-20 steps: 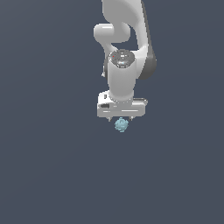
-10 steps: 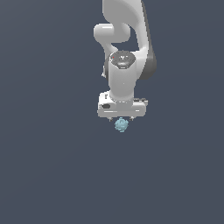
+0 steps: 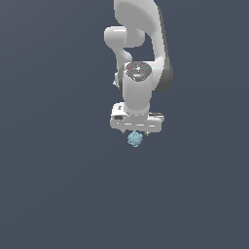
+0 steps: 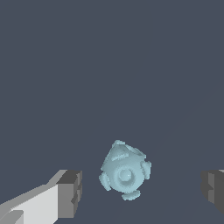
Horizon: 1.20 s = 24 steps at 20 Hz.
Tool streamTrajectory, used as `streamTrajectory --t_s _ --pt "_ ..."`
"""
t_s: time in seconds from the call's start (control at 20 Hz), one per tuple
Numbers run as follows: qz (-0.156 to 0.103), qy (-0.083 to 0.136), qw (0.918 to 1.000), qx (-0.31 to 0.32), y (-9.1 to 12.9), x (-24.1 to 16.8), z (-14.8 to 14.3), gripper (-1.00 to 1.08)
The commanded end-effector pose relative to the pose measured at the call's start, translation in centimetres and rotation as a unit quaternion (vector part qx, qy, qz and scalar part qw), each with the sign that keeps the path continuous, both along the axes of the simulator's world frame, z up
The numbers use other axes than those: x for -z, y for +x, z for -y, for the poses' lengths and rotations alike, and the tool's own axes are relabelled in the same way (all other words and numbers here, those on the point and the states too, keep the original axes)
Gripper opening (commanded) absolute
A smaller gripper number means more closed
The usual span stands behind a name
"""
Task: Pick up the object and move it to a goal position.
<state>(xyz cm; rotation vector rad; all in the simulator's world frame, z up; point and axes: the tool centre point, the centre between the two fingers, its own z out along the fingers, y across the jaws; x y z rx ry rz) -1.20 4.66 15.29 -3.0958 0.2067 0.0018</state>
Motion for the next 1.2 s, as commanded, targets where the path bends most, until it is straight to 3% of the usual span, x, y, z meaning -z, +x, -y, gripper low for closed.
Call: streamTrajectory --t_s 0.0,0.3,0.65,1.15 --pt "-0.001 -0.002 0.9997 0.024 -0.4 0.7 -0.2 1.00" --pt "-0.004 -0.007 0.9955 0.094 -1.6 2.6 -0.5 1.00" --pt "-0.005 -0.013 0.9850 0.172 -3.1 4.6 -0.9 1.00" --pt "-0.005 -0.018 0.9723 0.233 -4.3 6.2 -1.0 1.00"
